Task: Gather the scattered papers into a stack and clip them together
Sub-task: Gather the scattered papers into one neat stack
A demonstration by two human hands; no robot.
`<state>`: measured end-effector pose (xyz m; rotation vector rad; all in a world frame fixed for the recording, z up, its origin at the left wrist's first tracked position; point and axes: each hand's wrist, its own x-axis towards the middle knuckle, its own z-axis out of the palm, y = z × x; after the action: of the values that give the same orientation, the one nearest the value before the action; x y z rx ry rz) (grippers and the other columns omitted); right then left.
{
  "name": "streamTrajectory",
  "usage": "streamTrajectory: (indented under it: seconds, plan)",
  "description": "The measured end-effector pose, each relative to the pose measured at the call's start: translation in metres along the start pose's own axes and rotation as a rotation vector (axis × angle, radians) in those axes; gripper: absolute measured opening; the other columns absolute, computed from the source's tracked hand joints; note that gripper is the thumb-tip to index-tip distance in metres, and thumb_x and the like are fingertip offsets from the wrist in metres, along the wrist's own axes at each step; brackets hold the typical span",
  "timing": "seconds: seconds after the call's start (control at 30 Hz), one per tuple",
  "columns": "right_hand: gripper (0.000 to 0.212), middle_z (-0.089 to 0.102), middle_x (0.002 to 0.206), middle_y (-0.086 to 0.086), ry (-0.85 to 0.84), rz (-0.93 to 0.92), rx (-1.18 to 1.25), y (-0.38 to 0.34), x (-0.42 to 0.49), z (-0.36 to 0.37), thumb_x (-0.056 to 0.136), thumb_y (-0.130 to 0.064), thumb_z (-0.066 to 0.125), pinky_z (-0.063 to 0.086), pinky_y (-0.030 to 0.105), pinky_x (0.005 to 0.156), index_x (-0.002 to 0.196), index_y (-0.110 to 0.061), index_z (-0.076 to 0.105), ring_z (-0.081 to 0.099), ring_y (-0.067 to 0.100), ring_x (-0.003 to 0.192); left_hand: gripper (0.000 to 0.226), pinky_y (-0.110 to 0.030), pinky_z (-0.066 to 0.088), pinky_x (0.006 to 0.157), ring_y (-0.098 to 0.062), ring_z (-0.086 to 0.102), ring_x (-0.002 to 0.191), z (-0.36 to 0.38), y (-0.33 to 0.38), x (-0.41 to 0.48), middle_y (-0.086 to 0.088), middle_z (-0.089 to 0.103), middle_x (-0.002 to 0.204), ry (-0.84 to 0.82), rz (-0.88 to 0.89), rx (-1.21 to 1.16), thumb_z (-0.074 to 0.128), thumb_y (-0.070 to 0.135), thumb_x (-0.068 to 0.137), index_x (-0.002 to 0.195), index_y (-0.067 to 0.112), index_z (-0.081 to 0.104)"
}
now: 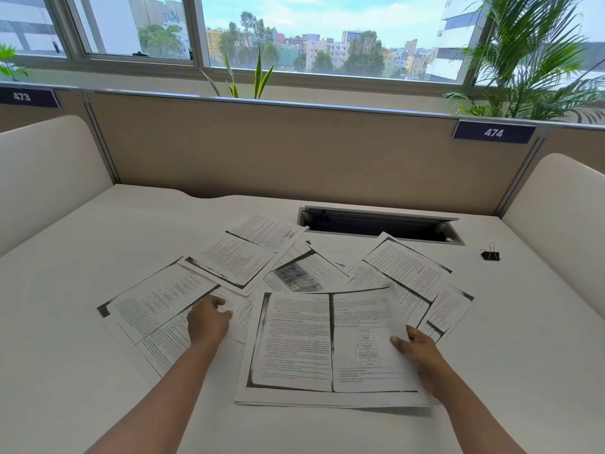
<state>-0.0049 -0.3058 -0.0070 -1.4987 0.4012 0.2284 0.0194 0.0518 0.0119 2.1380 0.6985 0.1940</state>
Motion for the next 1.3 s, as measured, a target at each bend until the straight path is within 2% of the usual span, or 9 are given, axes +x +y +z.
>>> streamTrajectory:
  seconds: [0.17,0.3,0.53,0.67,0.77,0.87,0.97,1.07,1.3]
  plan:
    - [0.02,0.074,0.083,0.015,-0.053,-0.007,0.191,-0.003,-0.003,-0.007,0.084,0.004,0.055,0.059,0.038,0.058,0.102,-0.002,0.061,0.071,0.03,0.07,0.029,-0.031,0.042,0.086,-0.03,0.055,0.105,0.013,0.013,-0.006,-0.017,0.06,0.112,-0.137,0.066,-0.041,0.061,0.012,0.086,0.112,0.0,0.057]
    - [0.018,0.074,0.076,0.013,-0.074,-0.008,0.191,-0.008,-0.007,-0.013,0.085,0.007,0.052,0.057,0.034,0.051,0.099,-0.002,0.059,0.071,0.028,0.064,0.03,-0.027,0.039,0.084,-0.026,0.054,0.105,0.024,0.017,-0.012,-0.017,0.059,0.116,-0.199,0.093,-0.06,0.055,0.012,0.09,0.118,0.001,0.055]
    - [0.019,0.074,0.073,0.008,0.035,-0.032,0.128,-0.014,0.001,-0.042,0.083,0.007,0.054,0.058,0.031,0.052,0.098,-0.003,0.06,0.071,0.022,0.062,0.039,-0.026,0.039,0.095,-0.024,0.052,0.117,0.04,0.018,-0.012,-0.014,0.055,0.129,-0.303,0.326,0.25,0.048,-0.002,0.088,0.127,0.005,0.051]
    - [0.023,0.07,0.09,0.015,0.075,-0.019,0.093,-0.01,0.005,-0.053,0.083,0.006,0.056,0.059,0.033,0.058,0.104,-0.001,0.059,0.07,0.025,0.066,0.046,-0.023,0.027,0.106,-0.021,0.038,0.132,0.051,0.026,-0.014,-0.01,0.038,0.146,-0.43,0.476,0.424,0.041,0.006,0.094,0.14,0.01,0.034]
    - [0.021,0.069,0.092,0.015,0.089,0.0,0.081,-0.006,0.005,-0.058,0.084,0.006,0.056,0.058,0.032,0.054,0.103,-0.003,0.06,0.07,0.025,0.064,0.052,-0.03,0.014,0.115,-0.021,0.013,0.144,0.058,0.031,-0.012,-0.01,0.012,0.157,-0.538,0.574,0.668,0.032,0.008,0.098,0.147,0.009,0.015]
    - [0.023,0.069,0.095,0.017,0.093,0.007,0.075,-0.005,0.006,-0.059,0.084,0.005,0.055,0.059,0.032,0.055,0.106,-0.003,0.059,0.069,0.029,0.07,0.053,-0.036,0.013,0.118,-0.026,0.004,0.146,0.06,0.031,-0.008,-0.016,0.001,0.157,-0.571,0.641,0.882,0.025,0.004,0.099,0.147,0.004,0.003]
    - [0.021,0.072,0.084,0.014,0.091,0.004,0.094,-0.005,0.007,-0.06,0.084,0.007,0.054,0.059,0.032,0.054,0.102,-0.003,0.06,0.07,0.028,0.065,0.053,-0.04,0.02,0.116,-0.03,0.009,0.145,0.06,0.038,-0.006,-0.02,0.003,0.156,-0.591,0.673,0.997,0.025,0.019,0.101,0.147,0.004,0.003]
    - [0.021,0.074,0.075,0.009,0.094,0.004,0.101,-0.005,0.007,-0.061,0.083,0.008,0.055,0.058,0.032,0.053,0.1,-0.003,0.06,0.071,0.025,0.061,0.068,-0.043,0.022,0.116,-0.032,0.01,0.144,0.058,0.048,-0.006,-0.021,0.003,0.155,-0.648,0.663,1.061,0.029,0.043,0.097,0.147,0.003,0.004]
    - [0.026,0.07,0.089,0.016,0.12,0.003,0.1,-0.003,0.01,-0.066,0.084,0.008,0.054,0.059,0.033,0.055,0.109,-0.001,0.057,0.069,0.03,0.066,0.096,-0.045,0.021,0.116,-0.033,0.009,0.144,0.06,0.051,-0.01,-0.021,0.004,0.155,-0.66,0.629,1.019,0.044,0.063,0.083,0.147,0.002,0.005]
